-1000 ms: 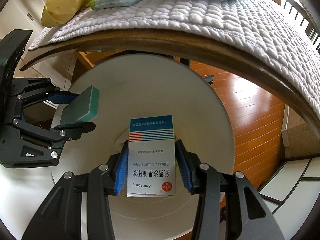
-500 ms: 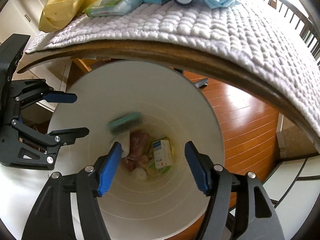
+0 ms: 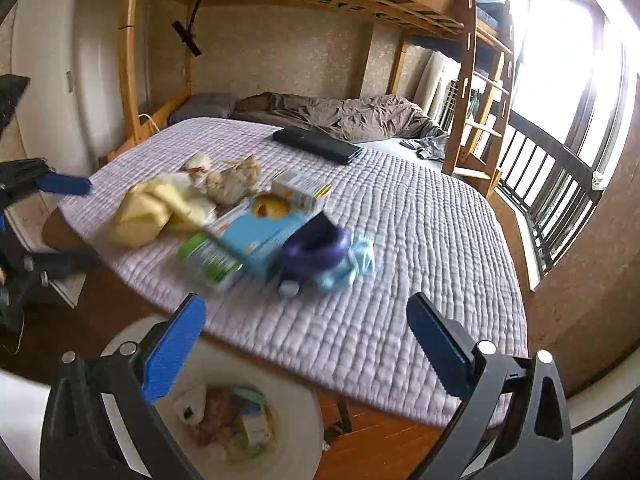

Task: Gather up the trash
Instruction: 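Move both tools back toward the trash on the blanket, then grasp the yellow plastic bag with the left tool while the right tool grasps the blue U-shaped pillow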

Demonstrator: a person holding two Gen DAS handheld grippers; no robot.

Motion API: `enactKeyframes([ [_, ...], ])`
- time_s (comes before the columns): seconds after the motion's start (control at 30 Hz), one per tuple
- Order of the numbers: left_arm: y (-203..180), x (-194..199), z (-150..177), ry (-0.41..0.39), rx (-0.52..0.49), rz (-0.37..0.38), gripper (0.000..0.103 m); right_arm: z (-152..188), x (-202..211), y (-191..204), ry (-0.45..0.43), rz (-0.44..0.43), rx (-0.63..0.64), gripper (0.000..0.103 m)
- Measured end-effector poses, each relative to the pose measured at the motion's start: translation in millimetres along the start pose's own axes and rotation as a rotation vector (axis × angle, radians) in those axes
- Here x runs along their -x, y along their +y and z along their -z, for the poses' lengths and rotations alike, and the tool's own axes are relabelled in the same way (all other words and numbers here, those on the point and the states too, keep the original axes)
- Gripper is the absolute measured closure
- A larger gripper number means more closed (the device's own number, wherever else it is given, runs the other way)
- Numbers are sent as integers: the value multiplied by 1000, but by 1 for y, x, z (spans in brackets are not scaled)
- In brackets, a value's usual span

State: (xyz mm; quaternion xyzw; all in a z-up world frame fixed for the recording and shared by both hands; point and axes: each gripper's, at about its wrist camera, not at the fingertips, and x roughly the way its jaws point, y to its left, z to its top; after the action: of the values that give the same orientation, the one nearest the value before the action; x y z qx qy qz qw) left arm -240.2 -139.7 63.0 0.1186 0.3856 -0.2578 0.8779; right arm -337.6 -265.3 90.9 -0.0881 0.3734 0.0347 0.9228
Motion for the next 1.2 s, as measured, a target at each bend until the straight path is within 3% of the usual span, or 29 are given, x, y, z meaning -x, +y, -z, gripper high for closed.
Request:
enactKeyframes([
  [0.07,19,-9,-7,20,70,-33,1,-13,-17,11,-2,46,38,4],
  [0.2,51,-35,-13,47,210,24,1,-27,-49,6,6,58,99,4],
  [0.27,58,-47,-16,66,233,31,1,-35,-55,11,22,63,129,4],
  [0.33,59,-54,-19,77,237,39,1,-37,-66,12,31,51,144,5],
  [0.47,60,-69,-18,106,239,47,1,-41,-81,7,52,14,129,17],
  [0.8,68,-89,-6,139,276,106,3,-46,-86,-4,65,-71,113,31],
  [0.93,66,-87,-5,132,243,99,15,-43,-84,-6,61,-86,103,34],
  [1.0,63,-90,-9,133,227,96,19,-43,-82,-7,59,-84,103,43],
  [1.03,62,-91,-9,132,221,96,25,-44,-82,-8,58,-83,103,43],
  [1.2,62,-88,-12,126,212,89,32,-45,-77,-12,64,-94,93,44],
])
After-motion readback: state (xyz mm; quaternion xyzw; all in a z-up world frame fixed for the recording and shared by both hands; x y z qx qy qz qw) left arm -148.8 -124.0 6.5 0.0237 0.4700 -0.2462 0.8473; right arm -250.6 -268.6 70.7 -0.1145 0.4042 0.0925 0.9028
